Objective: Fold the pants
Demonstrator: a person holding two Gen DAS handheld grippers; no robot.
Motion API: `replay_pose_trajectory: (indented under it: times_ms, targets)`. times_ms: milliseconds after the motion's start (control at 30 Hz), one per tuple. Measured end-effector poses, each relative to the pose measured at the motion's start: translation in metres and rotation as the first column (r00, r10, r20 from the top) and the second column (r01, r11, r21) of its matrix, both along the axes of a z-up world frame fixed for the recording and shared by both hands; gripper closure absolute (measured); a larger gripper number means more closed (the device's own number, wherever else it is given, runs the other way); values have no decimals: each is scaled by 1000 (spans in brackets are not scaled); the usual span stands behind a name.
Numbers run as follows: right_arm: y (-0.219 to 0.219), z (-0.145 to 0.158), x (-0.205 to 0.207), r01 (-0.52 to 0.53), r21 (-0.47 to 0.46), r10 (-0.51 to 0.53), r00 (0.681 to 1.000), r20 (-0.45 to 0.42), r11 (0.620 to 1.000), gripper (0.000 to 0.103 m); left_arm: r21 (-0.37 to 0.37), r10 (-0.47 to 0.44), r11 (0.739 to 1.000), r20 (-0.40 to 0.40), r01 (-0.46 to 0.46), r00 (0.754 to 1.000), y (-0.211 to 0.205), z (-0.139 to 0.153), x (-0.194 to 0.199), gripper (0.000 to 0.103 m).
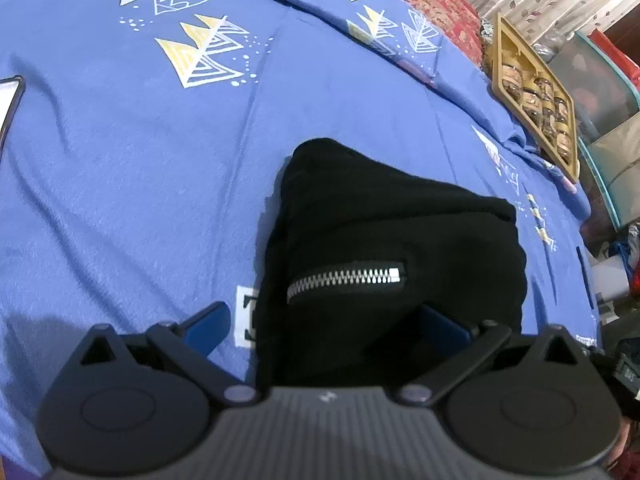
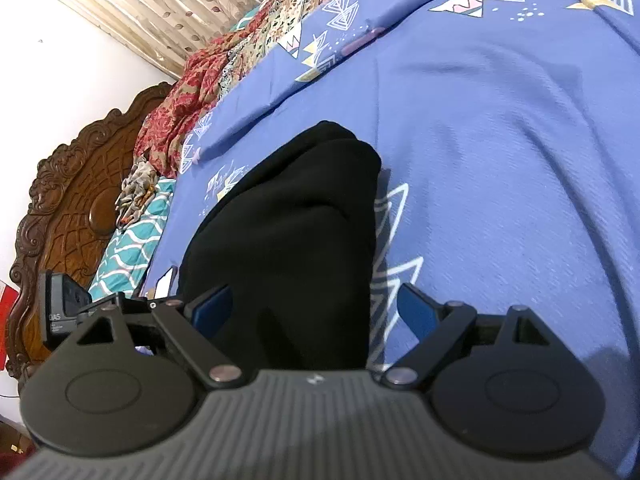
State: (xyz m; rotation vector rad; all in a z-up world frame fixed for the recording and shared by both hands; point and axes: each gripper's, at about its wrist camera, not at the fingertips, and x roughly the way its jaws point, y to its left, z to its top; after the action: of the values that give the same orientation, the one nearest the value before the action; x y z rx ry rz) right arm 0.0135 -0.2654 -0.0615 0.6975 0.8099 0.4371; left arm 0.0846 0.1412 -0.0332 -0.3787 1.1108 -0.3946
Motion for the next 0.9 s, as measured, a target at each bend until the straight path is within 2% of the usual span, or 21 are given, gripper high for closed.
replay_pose_trajectory:
  times_ms: [200, 533, 900]
  targets:
    - [4, -13, 6, -9, 17, 10, 999, -47, 1000, 12, -14, -3, 1000, -12, 3, 1000, 3, -4, 0, 0]
    - [7, -15, 0, -20, -24, 20, 1000, -16, 1000, 10, -62, 18, 998, -17, -19, 1000, 5, -10, -2, 0]
    - [13, -15, 0, -23, -45, 23, 1000, 8, 999, 9, -54, -36, 998, -9, 35, 999, 6, -9, -15, 0]
